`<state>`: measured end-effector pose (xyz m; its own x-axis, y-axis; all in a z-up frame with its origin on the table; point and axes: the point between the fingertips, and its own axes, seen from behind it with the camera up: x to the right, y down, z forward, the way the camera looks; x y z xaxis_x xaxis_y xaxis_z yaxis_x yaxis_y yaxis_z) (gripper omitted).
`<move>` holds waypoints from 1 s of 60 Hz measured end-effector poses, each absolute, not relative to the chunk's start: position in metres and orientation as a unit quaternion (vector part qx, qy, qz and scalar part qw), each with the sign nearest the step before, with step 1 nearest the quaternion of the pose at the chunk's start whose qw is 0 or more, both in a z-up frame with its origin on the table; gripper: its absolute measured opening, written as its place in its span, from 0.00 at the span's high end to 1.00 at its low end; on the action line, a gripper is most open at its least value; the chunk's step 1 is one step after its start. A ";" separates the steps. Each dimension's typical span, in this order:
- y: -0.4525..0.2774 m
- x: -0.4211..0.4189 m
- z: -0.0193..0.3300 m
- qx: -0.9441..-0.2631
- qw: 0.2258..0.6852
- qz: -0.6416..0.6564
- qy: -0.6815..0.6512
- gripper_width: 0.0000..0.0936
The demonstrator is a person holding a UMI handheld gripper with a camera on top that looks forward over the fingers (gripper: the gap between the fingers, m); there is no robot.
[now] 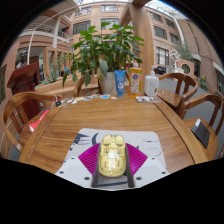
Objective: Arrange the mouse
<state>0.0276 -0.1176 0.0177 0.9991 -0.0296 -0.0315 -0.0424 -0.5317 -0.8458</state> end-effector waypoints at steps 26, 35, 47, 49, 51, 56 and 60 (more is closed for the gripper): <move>-0.151 0.033 0.044 -0.873 0.488 -0.005 0.005 0.08; -0.196 0.032 0.085 -0.865 0.502 -0.014 0.001 0.09; -0.263 0.030 0.138 -0.851 0.525 -0.022 0.006 0.09; -0.274 0.028 0.145 -0.849 0.529 -0.021 0.005 0.09; -0.284 0.027 0.152 -0.847 0.531 -0.020 0.006 0.09; -0.308 0.024 0.167 -0.843 0.538 -0.020 0.004 0.08; -0.325 0.023 0.178 -0.839 0.543 -0.025 -0.001 0.08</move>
